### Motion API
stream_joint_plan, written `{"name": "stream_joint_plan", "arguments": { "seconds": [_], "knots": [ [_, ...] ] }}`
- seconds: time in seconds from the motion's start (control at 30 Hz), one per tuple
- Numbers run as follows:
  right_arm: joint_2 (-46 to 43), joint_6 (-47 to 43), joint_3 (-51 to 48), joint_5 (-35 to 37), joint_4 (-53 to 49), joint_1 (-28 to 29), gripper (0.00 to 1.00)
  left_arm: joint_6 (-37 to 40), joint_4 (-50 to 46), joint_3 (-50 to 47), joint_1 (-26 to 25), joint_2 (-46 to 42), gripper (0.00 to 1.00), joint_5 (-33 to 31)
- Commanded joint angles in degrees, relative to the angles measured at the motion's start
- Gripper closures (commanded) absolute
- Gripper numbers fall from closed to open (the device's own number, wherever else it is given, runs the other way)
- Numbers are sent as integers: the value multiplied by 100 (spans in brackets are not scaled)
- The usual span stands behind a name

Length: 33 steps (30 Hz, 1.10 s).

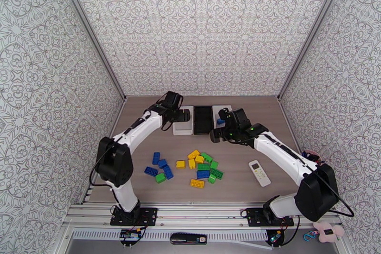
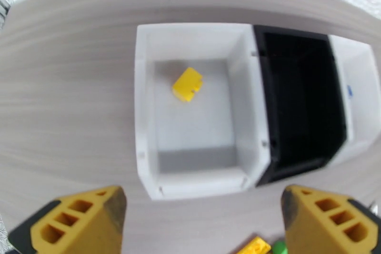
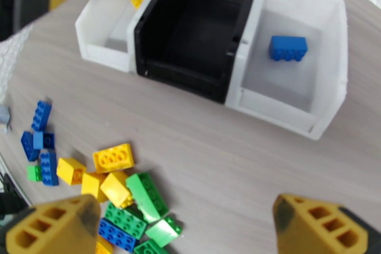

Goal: Sort the legos into containers by color

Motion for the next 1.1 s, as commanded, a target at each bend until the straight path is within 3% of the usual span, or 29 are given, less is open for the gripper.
{"name": "stream_joint_plan", "arguments": {
  "seconds": [0.0, 0.2, 0.47, 0.83, 1.07],
  "knots": [
    [202, -301, 217, -135, -321, 199, 0, 472, 637, -705, -77, -677, 8, 208],
    [662, -566, 419, -168, -707, 566, 6, 941, 1482, -2166, -115, -2054, 3, 846],
    [1254, -752, 558, -43, -942, 1041, 14, 2013, 2903, -4219, -335, -3780, 1, 1228],
    [1975, -733, 632, -12, -1017, 1261, 33, 3001, 2133, -4502, -595, -4305, 0, 1780],
    [2281, -824, 656, 185, -994, 1267, 42, 3275, 2165, -4560, -667, -4273, 0, 2190]
  ]
}}
